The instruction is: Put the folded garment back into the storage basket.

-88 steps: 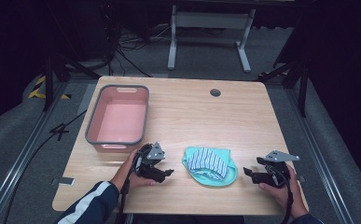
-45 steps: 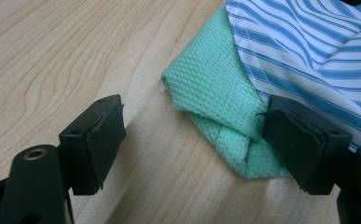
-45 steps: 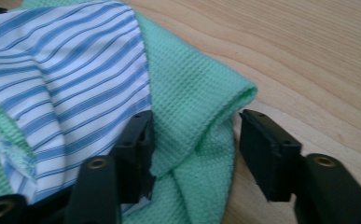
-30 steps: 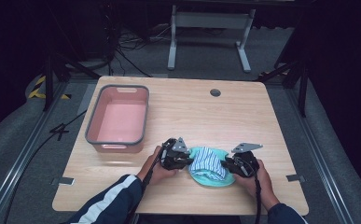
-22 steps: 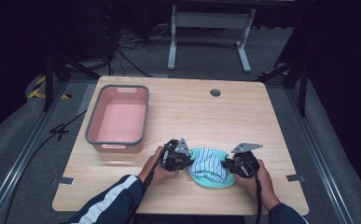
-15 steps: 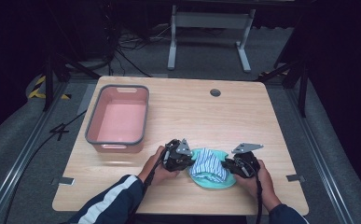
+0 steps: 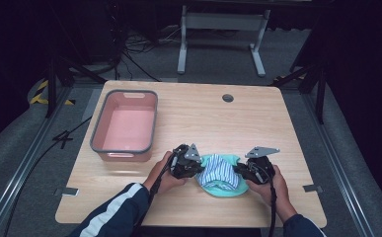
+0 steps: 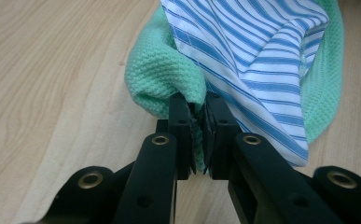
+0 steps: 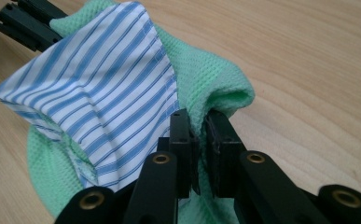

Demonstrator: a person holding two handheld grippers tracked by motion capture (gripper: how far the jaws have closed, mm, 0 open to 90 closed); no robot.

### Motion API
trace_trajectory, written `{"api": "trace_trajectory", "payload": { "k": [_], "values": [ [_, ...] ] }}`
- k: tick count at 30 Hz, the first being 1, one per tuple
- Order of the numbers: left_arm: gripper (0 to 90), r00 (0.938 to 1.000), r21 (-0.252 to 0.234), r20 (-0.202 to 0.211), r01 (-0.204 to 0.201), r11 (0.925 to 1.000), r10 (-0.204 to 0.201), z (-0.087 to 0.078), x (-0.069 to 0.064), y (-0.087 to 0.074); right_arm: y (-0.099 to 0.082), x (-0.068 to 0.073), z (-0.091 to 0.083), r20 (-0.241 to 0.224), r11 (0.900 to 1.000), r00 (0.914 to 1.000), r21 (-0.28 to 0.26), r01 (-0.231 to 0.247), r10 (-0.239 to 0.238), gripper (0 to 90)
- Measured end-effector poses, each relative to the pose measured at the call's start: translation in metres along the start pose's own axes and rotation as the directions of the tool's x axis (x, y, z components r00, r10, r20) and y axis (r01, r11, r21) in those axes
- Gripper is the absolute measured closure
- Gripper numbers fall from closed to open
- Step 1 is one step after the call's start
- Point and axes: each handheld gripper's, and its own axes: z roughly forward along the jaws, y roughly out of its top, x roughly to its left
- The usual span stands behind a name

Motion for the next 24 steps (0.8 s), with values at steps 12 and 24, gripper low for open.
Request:
{"api": "trace_trajectory", "payload": {
  "k": [12,24],
  "values": [
    [83.5,0.9985,-0.039,-0.054,0.003,0.9992,-0.005,-0.025,0.014,0.018,0.029,0.004,-0.008,-0.001,0.9978,0.9999,-0.064,0.016,-0.016,82.3],
    [83.6,0.9939,-0.017,-0.110,-0.003,0.9999,0.001,-0.046,0.030,0.029,0.056,0.005,-0.011,-0.010,0.9960,0.9991,-0.080,0.040,-0.041,82.4]
  ]
}}
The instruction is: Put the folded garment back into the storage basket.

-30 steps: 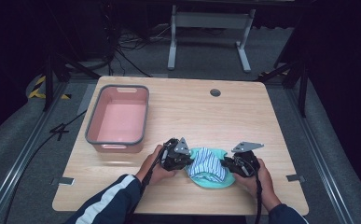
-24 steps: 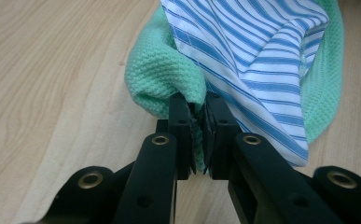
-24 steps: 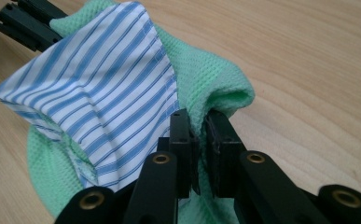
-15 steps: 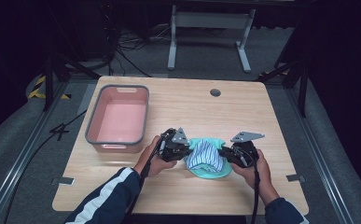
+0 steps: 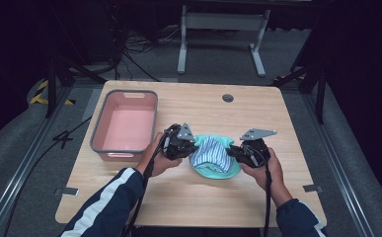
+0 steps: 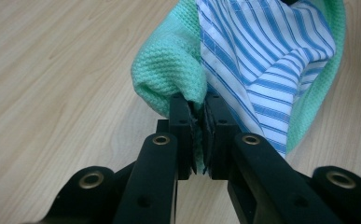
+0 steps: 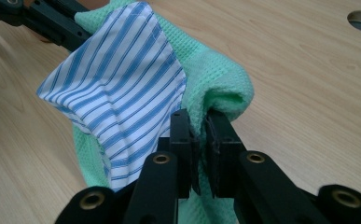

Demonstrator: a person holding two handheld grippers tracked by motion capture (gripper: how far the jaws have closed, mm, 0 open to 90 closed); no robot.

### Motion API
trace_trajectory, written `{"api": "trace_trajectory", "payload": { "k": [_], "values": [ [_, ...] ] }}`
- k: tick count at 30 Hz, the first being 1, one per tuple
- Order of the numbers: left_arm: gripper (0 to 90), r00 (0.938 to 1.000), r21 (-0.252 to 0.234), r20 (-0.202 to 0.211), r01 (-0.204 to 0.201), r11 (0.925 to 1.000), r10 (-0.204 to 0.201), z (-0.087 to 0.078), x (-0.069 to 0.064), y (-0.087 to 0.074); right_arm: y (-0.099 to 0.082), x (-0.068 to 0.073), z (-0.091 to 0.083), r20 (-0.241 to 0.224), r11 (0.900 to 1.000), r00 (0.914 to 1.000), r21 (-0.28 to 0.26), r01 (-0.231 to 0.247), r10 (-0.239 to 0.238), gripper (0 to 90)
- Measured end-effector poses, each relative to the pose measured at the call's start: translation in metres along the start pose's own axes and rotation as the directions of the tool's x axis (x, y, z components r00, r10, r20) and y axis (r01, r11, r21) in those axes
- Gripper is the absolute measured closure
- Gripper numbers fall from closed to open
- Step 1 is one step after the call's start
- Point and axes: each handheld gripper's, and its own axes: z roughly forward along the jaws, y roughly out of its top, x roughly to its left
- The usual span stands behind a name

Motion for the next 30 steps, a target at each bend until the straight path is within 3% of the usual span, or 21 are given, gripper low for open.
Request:
{"api": "trace_trajectory", "payload": {
  "k": [15,30],
  "values": [
    [83.6,0.9972,-0.023,-0.066,0.035,0.9991,-0.037,-0.032,0.018,-0.004,0.047,0.015,0.003,-0.021,0.9972,0.9976,-0.037,0.065,-0.066,82.3],
    [83.5,0.9834,-0.047,-0.158,0.082,0.9955,-0.089,-0.078,0.037,-0.015,0.094,0.036,0.019,-0.061,0.9884,0.9886,-0.072,0.133,-0.138,82.3]
  ]
}}
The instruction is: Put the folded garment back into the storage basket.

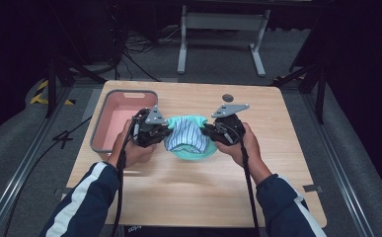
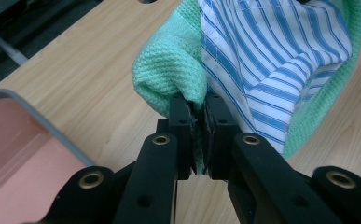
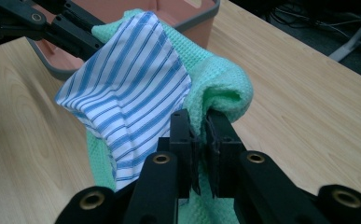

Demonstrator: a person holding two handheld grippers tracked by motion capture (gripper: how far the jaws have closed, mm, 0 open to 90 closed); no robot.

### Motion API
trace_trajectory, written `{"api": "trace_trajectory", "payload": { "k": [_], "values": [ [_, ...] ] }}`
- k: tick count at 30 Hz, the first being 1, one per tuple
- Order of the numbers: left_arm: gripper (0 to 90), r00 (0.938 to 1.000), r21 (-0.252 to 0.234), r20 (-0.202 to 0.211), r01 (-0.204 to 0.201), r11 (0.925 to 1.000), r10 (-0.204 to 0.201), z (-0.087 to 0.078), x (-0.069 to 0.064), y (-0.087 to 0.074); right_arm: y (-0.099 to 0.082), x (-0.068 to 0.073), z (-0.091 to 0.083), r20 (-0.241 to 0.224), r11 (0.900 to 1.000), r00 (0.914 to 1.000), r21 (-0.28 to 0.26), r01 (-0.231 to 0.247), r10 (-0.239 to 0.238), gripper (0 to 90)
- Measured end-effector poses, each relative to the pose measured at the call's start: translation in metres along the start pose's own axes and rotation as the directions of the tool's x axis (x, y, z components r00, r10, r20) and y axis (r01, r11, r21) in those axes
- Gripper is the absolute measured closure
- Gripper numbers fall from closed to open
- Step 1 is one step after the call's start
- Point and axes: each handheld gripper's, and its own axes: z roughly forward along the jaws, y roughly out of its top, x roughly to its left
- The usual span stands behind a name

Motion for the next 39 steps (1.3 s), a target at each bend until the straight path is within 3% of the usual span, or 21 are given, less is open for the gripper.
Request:
{"api": "trace_trajectory", "payload": {
  "k": [17,27,39],
  "values": [
    [83.5,0.9964,-0.007,-0.070,0.047,0.9989,-0.047,-0.037,0.028,-0.016,0.037,0.022,0.024,-0.032,0.9987,0.9984,-0.025,0.045,-0.046,82.3],
    [83.5,0.9900,-0.014,-0.115,0.081,0.9966,-0.082,-0.057,0.043,-0.026,0.066,0.034,0.038,-0.055,0.9973,0.9960,-0.026,0.069,-0.070,82.3],
    [83.5,0.9817,-0.005,-0.170,0.086,0.9963,-0.085,-0.081,0.061,-0.033,0.092,0.046,0.060,-0.078,0.9964,0.9935,-0.024,0.081,-0.083,82.3]
  ]
}}
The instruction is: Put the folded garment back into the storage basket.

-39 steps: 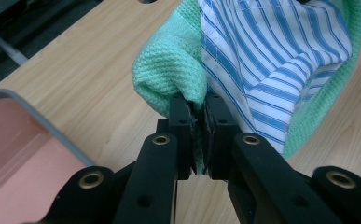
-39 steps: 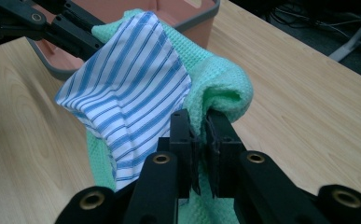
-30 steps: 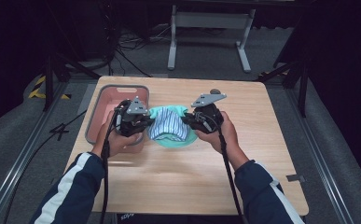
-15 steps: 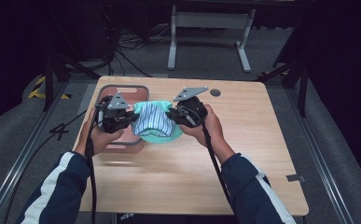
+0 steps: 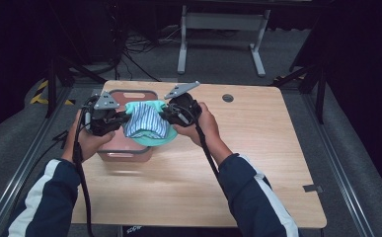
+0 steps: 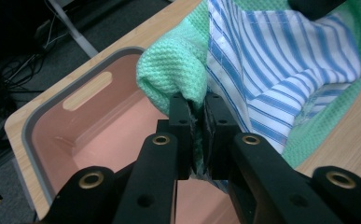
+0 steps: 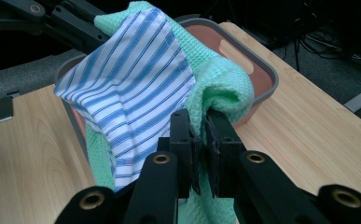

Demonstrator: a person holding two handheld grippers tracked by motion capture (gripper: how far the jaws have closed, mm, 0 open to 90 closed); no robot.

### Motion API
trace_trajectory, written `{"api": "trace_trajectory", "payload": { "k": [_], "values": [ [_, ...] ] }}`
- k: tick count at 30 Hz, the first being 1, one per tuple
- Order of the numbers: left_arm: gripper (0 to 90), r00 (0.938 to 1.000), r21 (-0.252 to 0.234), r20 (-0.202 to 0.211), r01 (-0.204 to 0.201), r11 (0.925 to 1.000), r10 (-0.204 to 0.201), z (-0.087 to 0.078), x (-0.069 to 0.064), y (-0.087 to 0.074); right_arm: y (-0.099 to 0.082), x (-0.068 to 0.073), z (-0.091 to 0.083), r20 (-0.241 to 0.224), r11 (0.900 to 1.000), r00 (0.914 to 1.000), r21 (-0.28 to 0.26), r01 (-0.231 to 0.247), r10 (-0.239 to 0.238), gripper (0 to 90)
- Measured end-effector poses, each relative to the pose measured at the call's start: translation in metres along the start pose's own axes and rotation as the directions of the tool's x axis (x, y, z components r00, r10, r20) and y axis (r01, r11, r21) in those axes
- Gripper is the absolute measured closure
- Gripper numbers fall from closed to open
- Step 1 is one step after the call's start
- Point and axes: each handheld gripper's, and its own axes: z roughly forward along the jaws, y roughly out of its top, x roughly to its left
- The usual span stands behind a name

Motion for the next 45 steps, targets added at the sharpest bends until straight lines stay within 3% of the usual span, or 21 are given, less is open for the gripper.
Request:
{"api": "trace_trajectory", "payload": {
  "k": [14,27,35,45],
  "values": [
    [83.5,0.9957,0.018,-0.075,0.055,0.9983,-0.053,-0.012,0.022,-0.018,0.018,0.015,0.035,-0.022,0.9997,0.9996,0.011,0.020,-0.020,82.3],
    [83.5,0.9911,0.073,-0.100,0.096,0.9927,-0.089,-0.009,0.040,-0.041,0.021,0.025,0.071,-0.029,0.9995,0.9994,0.025,0.018,-0.018,82.2],
    [83.4,0.9882,0.112,-0.125,0.102,0.9885,-0.088,-0.002,0.046,-0.053,0.019,0.030,0.093,-0.045,0.9988,0.9990,0.047,0.011,-0.008,81.9],
    [83.3,0.9879,0.149,-0.122,0.114,0.9823,-0.096,0.015,0.048,-0.061,0.010,0.031,0.112,-0.055,0.9976,0.9982,0.066,-0.021,0.025,81.1]
  ]
}}
